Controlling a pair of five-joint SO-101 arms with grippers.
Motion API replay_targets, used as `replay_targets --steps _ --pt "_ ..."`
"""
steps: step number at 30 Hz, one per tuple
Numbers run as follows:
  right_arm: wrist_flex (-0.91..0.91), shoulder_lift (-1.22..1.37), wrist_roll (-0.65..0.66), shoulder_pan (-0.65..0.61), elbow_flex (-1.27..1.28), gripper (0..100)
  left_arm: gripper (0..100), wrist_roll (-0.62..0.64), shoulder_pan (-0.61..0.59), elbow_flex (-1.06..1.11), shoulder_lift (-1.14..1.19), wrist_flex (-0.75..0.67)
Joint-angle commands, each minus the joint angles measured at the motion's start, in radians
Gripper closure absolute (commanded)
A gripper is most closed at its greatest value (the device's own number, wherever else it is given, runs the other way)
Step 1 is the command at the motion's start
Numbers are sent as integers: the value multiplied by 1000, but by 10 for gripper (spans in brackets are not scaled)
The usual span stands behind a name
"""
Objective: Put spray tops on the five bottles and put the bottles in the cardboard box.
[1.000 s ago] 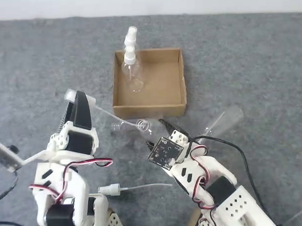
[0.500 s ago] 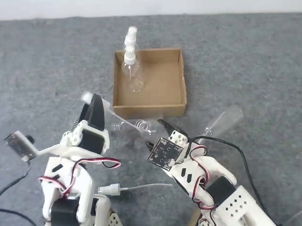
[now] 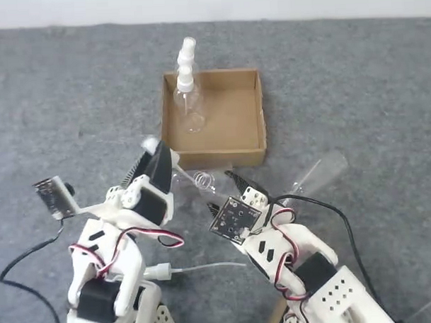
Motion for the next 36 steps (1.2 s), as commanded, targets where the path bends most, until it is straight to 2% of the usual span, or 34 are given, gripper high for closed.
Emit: replay_targets --steps 1,10,20,27,36 --pt "-18 -30 2 -10 -15 961 988 -25 46 16 -6 -37" --pt "-16 -30 2 -33 -15 961 988 -81 58 76 -6 -107" --pt "-18 -30 2 -38 -5 961 988 -87 61 70 -6 -100" --pt "-18 -30 2 -36 -5 961 987 -172 198 67 -6 -18" --pt "-18 -30 2 -35 -8 962 987 -173 210 74 -6 -15"
